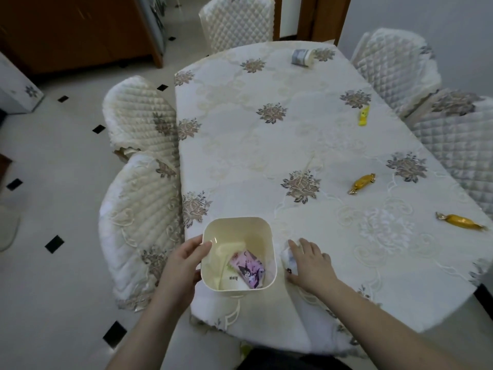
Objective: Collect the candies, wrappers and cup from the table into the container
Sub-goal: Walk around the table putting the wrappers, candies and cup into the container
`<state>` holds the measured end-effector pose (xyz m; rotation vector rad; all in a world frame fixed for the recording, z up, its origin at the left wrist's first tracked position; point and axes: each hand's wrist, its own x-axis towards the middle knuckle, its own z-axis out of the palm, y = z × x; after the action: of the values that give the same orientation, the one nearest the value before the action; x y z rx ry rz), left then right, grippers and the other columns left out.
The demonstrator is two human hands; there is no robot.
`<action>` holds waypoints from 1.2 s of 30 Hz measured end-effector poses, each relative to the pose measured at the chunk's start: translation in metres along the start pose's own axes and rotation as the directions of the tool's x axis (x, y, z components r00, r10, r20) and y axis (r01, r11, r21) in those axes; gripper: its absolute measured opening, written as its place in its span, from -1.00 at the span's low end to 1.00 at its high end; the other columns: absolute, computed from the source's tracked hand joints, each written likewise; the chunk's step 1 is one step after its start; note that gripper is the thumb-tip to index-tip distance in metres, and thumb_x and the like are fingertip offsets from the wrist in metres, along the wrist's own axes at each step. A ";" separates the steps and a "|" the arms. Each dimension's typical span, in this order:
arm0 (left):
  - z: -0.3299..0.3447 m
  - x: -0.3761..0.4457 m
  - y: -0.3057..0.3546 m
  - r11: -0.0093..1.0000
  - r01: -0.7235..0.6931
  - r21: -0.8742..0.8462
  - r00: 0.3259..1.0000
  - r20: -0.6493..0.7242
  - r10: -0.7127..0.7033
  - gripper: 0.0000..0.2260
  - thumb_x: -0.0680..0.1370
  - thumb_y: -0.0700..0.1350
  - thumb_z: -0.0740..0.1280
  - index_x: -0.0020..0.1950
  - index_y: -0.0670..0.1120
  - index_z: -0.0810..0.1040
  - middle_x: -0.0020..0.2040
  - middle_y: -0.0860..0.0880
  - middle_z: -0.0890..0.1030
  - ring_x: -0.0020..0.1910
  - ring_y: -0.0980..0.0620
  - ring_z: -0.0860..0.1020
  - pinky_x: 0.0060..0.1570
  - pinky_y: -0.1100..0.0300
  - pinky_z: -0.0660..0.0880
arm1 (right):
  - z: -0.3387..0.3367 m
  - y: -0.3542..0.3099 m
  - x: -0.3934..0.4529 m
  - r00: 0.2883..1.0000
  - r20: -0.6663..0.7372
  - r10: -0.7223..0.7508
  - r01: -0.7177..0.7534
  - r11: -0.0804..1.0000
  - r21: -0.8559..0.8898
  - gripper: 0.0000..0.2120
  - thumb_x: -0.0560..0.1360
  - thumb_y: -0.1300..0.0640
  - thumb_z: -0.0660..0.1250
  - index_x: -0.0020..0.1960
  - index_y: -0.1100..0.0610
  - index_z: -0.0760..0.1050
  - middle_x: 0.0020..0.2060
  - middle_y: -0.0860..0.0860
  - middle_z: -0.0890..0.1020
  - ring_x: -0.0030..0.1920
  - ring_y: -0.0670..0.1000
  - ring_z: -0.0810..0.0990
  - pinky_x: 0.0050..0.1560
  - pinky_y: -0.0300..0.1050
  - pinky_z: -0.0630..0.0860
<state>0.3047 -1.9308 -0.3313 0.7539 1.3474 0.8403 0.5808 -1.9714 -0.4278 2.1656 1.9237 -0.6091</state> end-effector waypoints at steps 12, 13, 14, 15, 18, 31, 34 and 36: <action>0.018 0.002 -0.009 0.999 -0.001 -0.047 1.000 -0.028 0.000 -0.73 0.58 -0.21 0.37 0.28 -0.16 0.60 -0.01 -0.15 0.68 -0.24 0.04 0.66 -0.40 0.24 0.55 | -0.038 0.026 -0.005 0.995 -0.100 0.002 0.002 0.999 0.036 -0.18 0.40 -0.27 0.26 0.53 -0.04 -0.01 0.42 0.03 0.25 0.36 0.12 0.28 0.30 0.12 0.26; 0.019 0.003 -0.008 0.999 -0.013 -0.045 1.000 -0.016 0.012 -0.74 0.58 -0.22 0.37 0.27 -0.16 0.61 -0.02 -0.15 0.68 -0.23 0.06 0.67 -0.39 0.23 0.56 | -0.051 0.028 -0.008 0.992 -0.124 -0.006 0.016 0.997 0.077 -0.16 0.40 -0.26 0.27 0.54 -0.02 -0.03 0.43 0.03 0.24 0.37 0.11 0.27 0.32 0.09 0.24; 0.021 0.003 -0.008 0.999 -0.024 -0.037 1.000 -0.004 0.024 -0.74 0.58 -0.23 0.38 0.26 -0.15 0.62 0.00 -0.16 0.68 -0.22 0.06 0.68 -0.37 0.22 0.57 | -0.065 0.029 -0.013 0.989 -0.150 -0.019 0.038 0.992 0.123 -0.14 0.40 -0.25 0.29 0.54 0.00 -0.02 0.43 0.04 0.24 0.38 0.11 0.26 0.33 0.05 0.24; 0.023 0.004 -0.008 0.999 -0.032 -0.027 0.999 0.003 0.032 -0.74 0.57 -0.23 0.39 0.26 -0.14 0.62 0.03 -0.20 0.66 -0.20 0.06 0.68 -0.35 0.20 0.59 | -0.080 0.029 -0.018 0.983 -0.179 -0.036 0.066 0.983 0.169 -0.14 0.40 -0.23 0.31 0.54 0.03 0.00 0.43 0.04 0.25 0.38 0.10 0.26 0.33 0.02 0.24; 0.029 0.006 -0.008 0.999 -0.042 -0.022 0.999 0.014 0.042 -0.75 0.56 -0.22 0.41 0.23 -0.10 0.63 0.07 -0.28 0.59 -0.14 -0.01 0.64 -0.30 0.16 0.62 | -0.124 0.025 -0.040 0.949 -0.300 -0.100 0.181 0.949 0.258 -0.17 0.35 -0.21 0.37 0.50 0.04 0.13 0.39 0.01 0.30 0.35 0.06 0.28 0.32 -0.03 0.26; 0.053 -0.002 -0.008 0.997 -0.076 0.007 0.994 0.073 0.075 -0.78 0.56 -0.14 0.42 0.20 -0.05 0.67 0.17 -0.39 0.57 -0.07 -0.11 0.63 -0.21 0.04 0.60 | -0.145 -0.042 -0.073 0.840 -0.336 -0.427 0.450 0.893 -0.012 -0.15 0.34 -0.19 0.42 0.50 0.03 0.15 0.47 0.05 0.22 0.45 0.10 0.18 0.44 -0.04 0.12; 0.054 0.000 -0.007 0.997 -0.077 0.014 0.994 0.075 0.075 -0.78 0.56 -0.15 0.41 0.21 -0.06 0.67 0.17 -0.41 0.56 -0.08 -0.07 0.61 -0.32 0.17 0.56 | -0.138 -0.037 -0.074 0.840 -0.318 -0.439 0.481 0.875 0.062 -0.15 0.35 -0.27 0.38 0.50 0.00 0.12 0.51 -0.01 0.14 0.49 0.03 0.10 0.46 -0.10 0.06; 0.054 0.001 -0.007 0.997 -0.075 0.017 0.995 0.071 0.073 -0.77 0.57 -0.17 0.40 0.23 -0.08 0.65 0.17 -0.43 0.54 -0.08 -0.06 0.60 -0.35 0.21 0.55 | -0.140 -0.029 -0.075 0.847 -0.358 -0.394 0.461 0.879 0.123 -0.23 0.41 -0.29 0.30 0.49 0.00 0.16 0.51 -0.03 0.16 0.49 0.02 0.12 0.46 -0.09 0.08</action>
<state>0.3593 -1.9327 -0.3334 0.8453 1.2735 0.8525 0.5718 -1.9789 -0.2667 2.0525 2.6789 -0.5658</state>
